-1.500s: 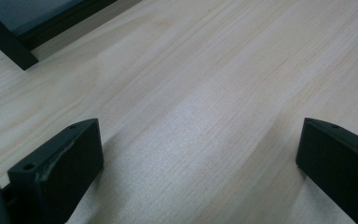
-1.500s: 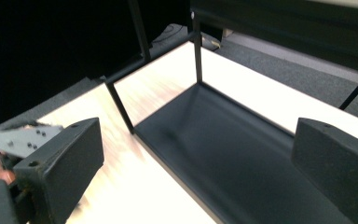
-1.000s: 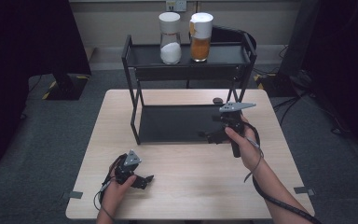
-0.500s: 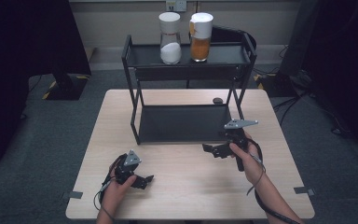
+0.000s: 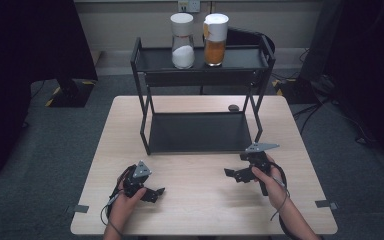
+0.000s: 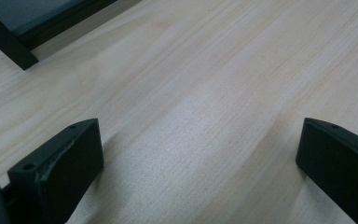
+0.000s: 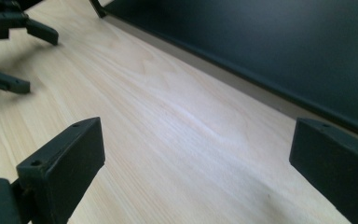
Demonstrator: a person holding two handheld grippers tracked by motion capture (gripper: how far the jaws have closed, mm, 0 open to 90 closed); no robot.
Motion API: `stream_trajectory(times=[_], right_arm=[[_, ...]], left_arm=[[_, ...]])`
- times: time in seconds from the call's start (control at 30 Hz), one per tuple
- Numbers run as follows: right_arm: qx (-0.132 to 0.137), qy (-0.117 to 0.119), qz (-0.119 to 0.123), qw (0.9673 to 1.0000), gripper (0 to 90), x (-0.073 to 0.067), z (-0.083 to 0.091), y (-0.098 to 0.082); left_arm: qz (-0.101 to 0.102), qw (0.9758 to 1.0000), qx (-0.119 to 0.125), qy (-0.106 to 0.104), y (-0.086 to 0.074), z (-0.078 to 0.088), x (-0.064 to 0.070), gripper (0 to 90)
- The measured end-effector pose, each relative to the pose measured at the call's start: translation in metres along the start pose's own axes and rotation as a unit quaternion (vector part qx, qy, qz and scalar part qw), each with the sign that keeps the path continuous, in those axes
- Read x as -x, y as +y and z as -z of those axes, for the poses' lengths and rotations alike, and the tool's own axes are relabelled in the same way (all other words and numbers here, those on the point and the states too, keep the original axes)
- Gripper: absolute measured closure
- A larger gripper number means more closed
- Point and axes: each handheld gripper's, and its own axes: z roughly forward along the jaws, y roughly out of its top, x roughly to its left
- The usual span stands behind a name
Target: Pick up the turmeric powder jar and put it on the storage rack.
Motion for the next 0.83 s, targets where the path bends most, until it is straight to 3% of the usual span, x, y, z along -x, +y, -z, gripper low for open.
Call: stream_trajectory(times=[0.43, 0.63, 0.83], right_arm=[[-0.037, -0.019, 0.042, 0.9983, 1.2, -0.005, 0.014, -0.022], [-0.066, -0.036, 0.073, 0.9945, 1.1, -0.011, 0.024, -0.039], [-0.078, -0.039, 0.086, 0.9925, 0.8, -0.015, 0.027, -0.047]], left_arm=[[0.0, 1.0, 0.0, 0.0, 0.0, 0.0, 0.0, 0.0], [0.0, 1.0, 0.0, 0.0, 0.0, 0.0, 0.0, 0.0], [0.0, 1.0, -0.001, 0.0, 0.001, 0.0, 0.0, 0.0]])
